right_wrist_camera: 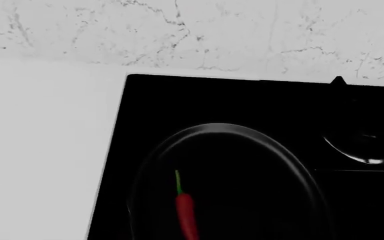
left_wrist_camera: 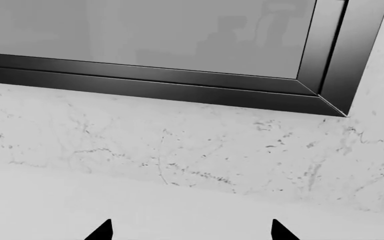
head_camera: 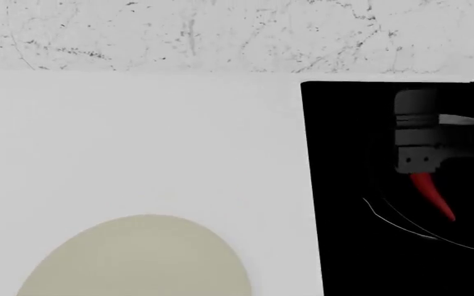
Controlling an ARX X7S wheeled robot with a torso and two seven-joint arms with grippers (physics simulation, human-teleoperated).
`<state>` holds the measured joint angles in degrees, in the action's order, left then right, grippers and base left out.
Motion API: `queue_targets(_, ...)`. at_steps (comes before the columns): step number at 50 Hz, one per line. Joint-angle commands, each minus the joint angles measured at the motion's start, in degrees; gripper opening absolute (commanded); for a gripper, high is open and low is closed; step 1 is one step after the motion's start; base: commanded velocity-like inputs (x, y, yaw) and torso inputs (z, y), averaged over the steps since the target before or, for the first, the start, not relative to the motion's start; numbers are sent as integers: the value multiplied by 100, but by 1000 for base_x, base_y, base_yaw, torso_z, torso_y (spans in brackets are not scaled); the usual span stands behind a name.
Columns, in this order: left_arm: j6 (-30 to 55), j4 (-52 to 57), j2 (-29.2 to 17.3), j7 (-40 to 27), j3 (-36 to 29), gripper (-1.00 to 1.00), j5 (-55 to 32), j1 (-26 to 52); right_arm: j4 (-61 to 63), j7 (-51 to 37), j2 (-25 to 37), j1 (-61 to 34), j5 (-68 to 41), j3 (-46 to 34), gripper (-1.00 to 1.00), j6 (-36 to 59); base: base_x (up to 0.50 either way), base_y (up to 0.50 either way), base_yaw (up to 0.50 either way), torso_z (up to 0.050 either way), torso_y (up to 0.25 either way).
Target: Pick the chili pepper from the pan and place it on the plate.
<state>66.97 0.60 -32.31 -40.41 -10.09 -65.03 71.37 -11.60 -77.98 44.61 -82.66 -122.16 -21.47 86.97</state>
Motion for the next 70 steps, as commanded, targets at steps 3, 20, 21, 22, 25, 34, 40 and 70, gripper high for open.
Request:
queue_targets(3, -19, -51, 27, -38, -84, 100, 53, 3, -41, 1238, 201, -381, 702, -603, 100, 212, 0, 0, 0, 0, 0)
queue_targets(20, -71, -88, 61, -51, -169, 100, 99, -33, -7, 2748, 189, -610, 1971, -1219, 100, 100, 0, 0, 0, 0, 0)
queue_targets(21, -60, -90, 62, -59, -169, 100, 91, -21, -2, 2781, 196, -618, 1984, -1246, 100, 88, 0, 0, 0, 0, 0)
queue_targets(22, -68, -79, 61, -64, -165, 100, 88, -39, 15, 2882, 191, -633, 2084, -1293, 100, 94, 0, 0, 0, 0, 0)
queue_targets(25, -77, -93, 76, -69, -177, 100, 93, -35, 12, 3066, 168, -691, 2248, -1399, 100, 67, 0, 0, 0, 0, 0)
queue_targets(34, -132, -148, 72, -37, -226, 100, 149, -46, -8, 3686, 68, -760, 2752, -1754, 100, -30, 0, 0, 0, 0, 0)
queue_targets(40, -158, -189, 92, -36, -246, 100, 166, -40, -60, 3878, 38, -767, 2891, -1886, 100, -125, 0, 0, 0, 0, 0)
queue_targets(70, -333, -397, 156, 136, -483, 100, 357, -17, -342, 4543, -35, -585, 3469, -2371, 100, -600, 0, 0, 0, 0, 0)
